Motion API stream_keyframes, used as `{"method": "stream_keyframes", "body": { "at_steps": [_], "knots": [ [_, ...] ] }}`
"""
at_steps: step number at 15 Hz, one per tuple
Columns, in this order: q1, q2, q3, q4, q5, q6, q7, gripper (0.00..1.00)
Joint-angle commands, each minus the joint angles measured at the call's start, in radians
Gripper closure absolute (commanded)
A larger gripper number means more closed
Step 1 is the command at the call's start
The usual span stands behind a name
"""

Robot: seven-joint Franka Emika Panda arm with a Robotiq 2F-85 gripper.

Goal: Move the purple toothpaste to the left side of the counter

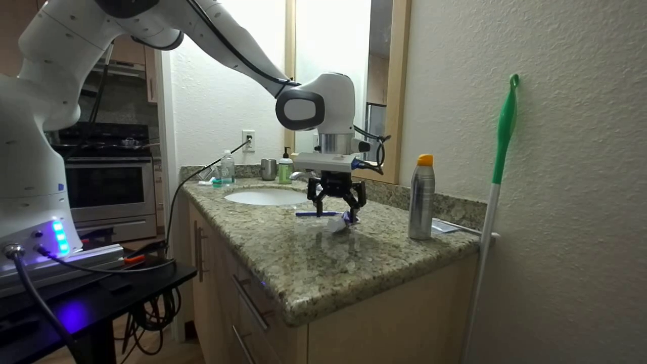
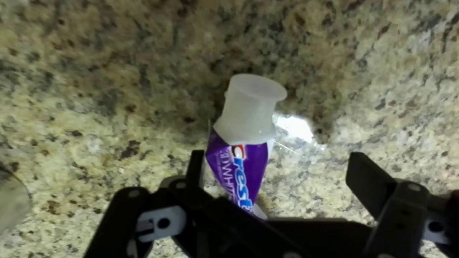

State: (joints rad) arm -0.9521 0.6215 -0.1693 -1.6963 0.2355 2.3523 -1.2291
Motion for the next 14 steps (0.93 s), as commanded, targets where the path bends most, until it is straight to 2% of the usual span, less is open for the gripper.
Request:
{"method": "stream_keyframes", "body": {
  "at_steps": [1,4,6,14],
  "knots": [
    [-0.015,0.011,0.027,0.007,-0.006,0.001,0.019,0.00],
    [-0.016,0.024,0.034,0.018,-0.003,0.002,0.030,0.00],
    [-0.018,0.032,0.035,0.033,-0.008,-0.012,0.031,0.26],
    [-0.017,0.022,0.039,0.023,-0.005,0.019,0.029,0.82]
  ]
}}
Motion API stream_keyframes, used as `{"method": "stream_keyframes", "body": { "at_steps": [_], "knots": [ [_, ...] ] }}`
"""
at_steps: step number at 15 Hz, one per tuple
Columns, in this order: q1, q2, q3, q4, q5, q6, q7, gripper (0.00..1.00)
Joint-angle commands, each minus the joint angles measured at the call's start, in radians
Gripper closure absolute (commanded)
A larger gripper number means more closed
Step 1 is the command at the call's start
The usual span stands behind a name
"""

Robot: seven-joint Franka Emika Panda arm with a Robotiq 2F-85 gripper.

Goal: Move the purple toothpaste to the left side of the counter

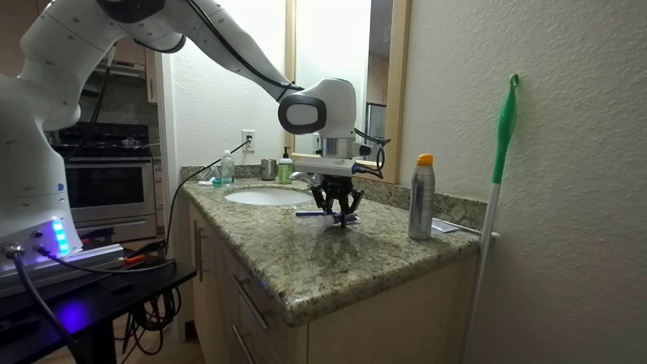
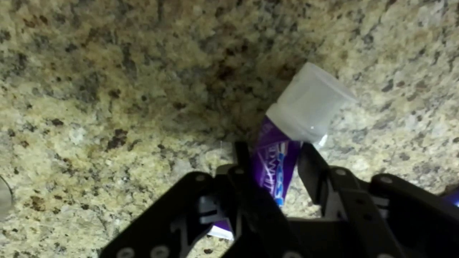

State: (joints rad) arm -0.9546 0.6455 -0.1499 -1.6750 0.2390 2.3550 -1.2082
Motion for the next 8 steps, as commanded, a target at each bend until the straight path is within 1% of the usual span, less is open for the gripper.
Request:
{"method": "stream_keyframes", "body": {
  "at_steps": [1,2,3,5,6,7,8],
  "knots": [
    [-0.011,-0.004,0.019,0.001,-0.010,0.020,0.012,0.89],
    [-0.004,-0.011,0.015,-0.005,-0.016,0.015,0.020,0.95],
    [0.001,-0.023,0.014,-0.018,-0.021,0.015,0.021,0.98],
    [0.013,-0.079,0.012,-0.069,-0.043,-0.011,0.008,0.95],
    [0.017,-0.114,0.014,-0.100,-0.056,-0.026,-0.009,0.98],
    [0.018,-0.174,0.019,-0.156,-0.068,-0.036,-0.049,1.00],
    [0.021,-0.236,0.020,-0.211,-0.085,-0.051,-0.092,0.97]
  ]
}}
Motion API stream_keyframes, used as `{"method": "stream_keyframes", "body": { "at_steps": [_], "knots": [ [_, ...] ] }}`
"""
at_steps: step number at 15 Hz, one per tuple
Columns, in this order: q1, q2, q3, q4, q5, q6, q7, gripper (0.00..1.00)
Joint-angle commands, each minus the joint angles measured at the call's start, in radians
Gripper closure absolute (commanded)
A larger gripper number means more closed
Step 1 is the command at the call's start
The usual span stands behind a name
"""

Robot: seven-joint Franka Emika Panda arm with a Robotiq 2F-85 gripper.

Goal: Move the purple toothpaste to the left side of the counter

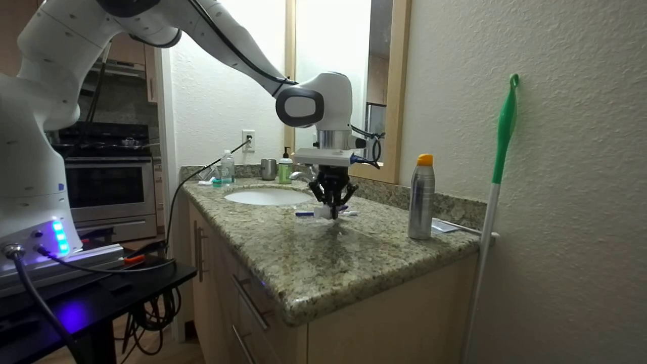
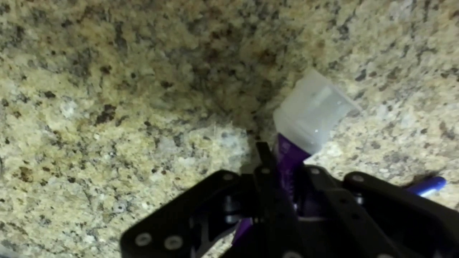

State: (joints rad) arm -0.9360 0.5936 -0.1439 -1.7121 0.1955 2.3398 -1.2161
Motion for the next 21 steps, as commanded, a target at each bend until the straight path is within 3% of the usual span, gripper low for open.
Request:
{"method": "stream_keyframes", "body": {
  "at_steps": [1,6,8,9,10,14,15,16,19,21],
  "knots": [
    [-0.001,-0.226,0.017,-0.205,-0.052,-0.040,-0.147,0.97],
    [0.040,-0.501,-0.037,-0.437,-0.113,-0.108,-0.401,0.98],
    [0.074,-0.611,-0.078,-0.519,-0.174,-0.190,-0.463,0.98],
    [0.089,-0.482,-0.092,-0.395,-0.119,-0.155,-0.408,0.98],
    [0.105,-0.520,-0.112,-0.425,-0.127,-0.168,-0.414,0.92],
    [0.125,-0.502,-0.128,-0.411,-0.124,-0.165,-0.410,0.92],
    [0.126,-0.497,-0.127,-0.411,-0.124,-0.165,-0.410,0.98],
    [0.135,-0.505,-0.126,-0.412,-0.102,-0.178,-0.410,0.98],
    [0.227,-0.691,-0.115,-0.627,-0.158,-0.029,-0.430,0.98],
    [0.297,-0.764,-0.121,-0.711,-0.204,0.032,-0.427,0.98]
  ]
}}
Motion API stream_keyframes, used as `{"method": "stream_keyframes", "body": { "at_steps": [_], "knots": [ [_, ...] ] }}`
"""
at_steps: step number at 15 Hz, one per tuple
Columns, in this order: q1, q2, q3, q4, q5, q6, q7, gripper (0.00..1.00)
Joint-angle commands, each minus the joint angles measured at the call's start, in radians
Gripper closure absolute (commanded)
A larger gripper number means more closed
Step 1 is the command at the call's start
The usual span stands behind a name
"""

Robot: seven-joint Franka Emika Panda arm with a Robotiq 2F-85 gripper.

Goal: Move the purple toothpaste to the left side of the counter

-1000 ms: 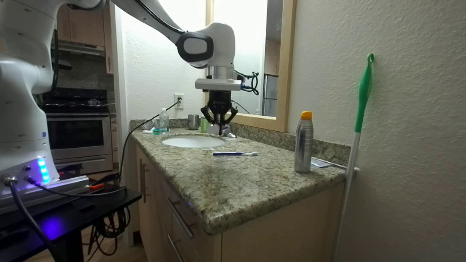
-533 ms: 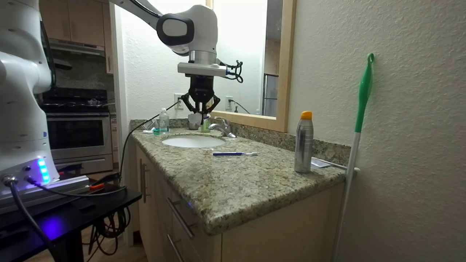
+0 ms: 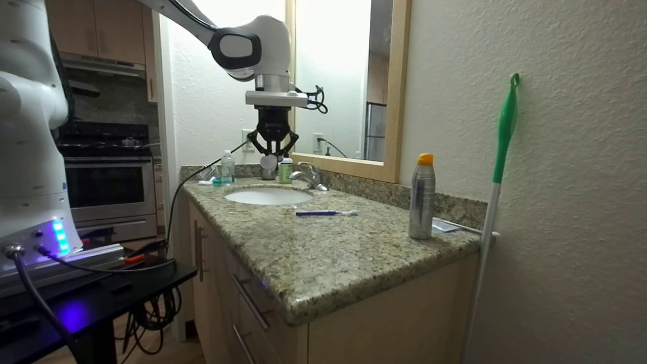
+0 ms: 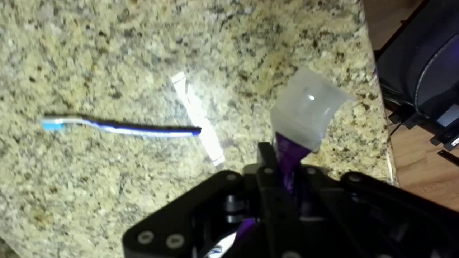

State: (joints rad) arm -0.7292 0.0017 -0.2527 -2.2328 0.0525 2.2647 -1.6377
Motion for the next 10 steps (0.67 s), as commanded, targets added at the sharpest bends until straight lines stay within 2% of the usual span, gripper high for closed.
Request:
{"method": "stream_keyframes", "body": {
  "at_steps": [1,5,8,9,10],
  "knots": [
    [0.130,-0.219,-0.014,-0.243,-0.091,0.131,-0.003,0.98],
    [0.285,-0.410,-0.010,-0.442,-0.236,0.173,0.029,0.98],
    [0.375,-0.553,0.038,-0.569,-0.350,0.164,0.079,0.98],
    [0.382,-0.430,-0.022,-0.448,-0.315,0.123,0.075,0.92],
    [0.405,-0.472,-0.006,-0.483,-0.336,0.122,0.092,0.92]
  ]
}}
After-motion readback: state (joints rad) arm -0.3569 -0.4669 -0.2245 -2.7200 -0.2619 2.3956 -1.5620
